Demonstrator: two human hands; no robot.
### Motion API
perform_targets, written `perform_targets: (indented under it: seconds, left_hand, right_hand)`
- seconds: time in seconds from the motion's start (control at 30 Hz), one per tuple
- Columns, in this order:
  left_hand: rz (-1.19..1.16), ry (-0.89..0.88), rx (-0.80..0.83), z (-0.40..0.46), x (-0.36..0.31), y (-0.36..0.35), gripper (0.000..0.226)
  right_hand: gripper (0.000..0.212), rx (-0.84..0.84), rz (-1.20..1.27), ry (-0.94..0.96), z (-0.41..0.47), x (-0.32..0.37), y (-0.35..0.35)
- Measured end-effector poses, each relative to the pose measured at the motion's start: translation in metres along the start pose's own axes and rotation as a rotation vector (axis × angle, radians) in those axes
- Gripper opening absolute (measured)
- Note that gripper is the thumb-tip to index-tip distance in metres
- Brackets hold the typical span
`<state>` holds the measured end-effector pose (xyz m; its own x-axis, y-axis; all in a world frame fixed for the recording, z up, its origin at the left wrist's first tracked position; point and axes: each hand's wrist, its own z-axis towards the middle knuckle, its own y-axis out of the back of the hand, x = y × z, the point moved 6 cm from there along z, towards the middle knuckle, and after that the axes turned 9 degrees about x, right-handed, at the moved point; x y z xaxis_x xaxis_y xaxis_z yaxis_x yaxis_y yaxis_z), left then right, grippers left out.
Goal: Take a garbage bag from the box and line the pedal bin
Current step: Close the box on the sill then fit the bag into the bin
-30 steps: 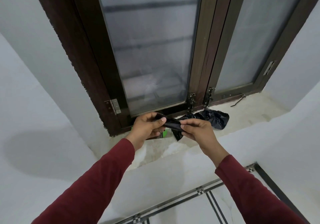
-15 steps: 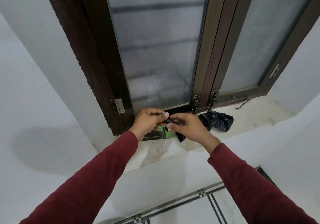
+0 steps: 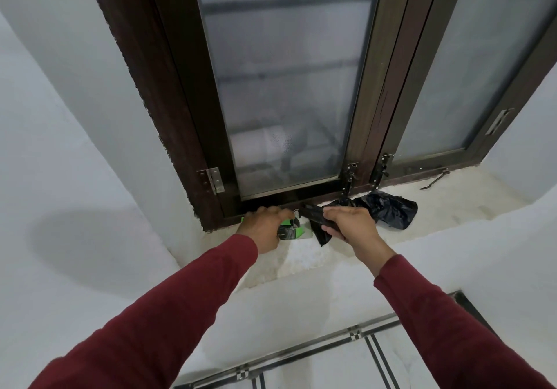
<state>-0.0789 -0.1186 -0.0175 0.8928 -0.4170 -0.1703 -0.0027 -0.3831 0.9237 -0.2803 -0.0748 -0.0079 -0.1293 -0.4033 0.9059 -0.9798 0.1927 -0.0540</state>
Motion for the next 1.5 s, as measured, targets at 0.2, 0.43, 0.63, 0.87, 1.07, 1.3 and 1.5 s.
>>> perform_targets:
  seconds: [0.2,0.43,0.63,0.87,1.07,1.3,1.5]
  left_hand:
    - [-0.059,-0.062,-0.042,-0.005,0.008,0.01,0.063]
    - [-0.559,-0.079,-0.256,-0.022,0.035,0.025,0.068]
    - [-0.848,-0.026,-0.288,-0.033,0.042,0.01,0.04]
    - [-1.173,0.227,-0.46,-0.046,0.048,0.014,0.008]
    - [-1.247,0.127,-0.392,-0.057,0.043,0.004,0.036]
    - [-1.145,0.045,-0.386,-0.066,0.04,0.002,0.07]
    - [-1.128,0.024,-0.369,-0.069,0.04,0.0,0.079]
  right_hand:
    - [0.026,0.06,-0.171,0.084,-0.002,0.025,0.003]
    - [0.025,0.042,-0.544,0.366,-0.032,0.078,-0.015]
    - [0.021,0.118,-0.702,0.385,-0.043,0.087,-0.04]
    - [0.022,0.225,-0.674,0.258,-0.044,0.098,-0.056]
    - [0.021,0.247,-0.684,0.215,-0.042,0.115,-0.065]
    - [0.027,0.322,-1.167,0.392,-0.044,0.1,-0.103]
    - [0.027,0.386,-1.242,0.453,-0.042,0.092,-0.124]
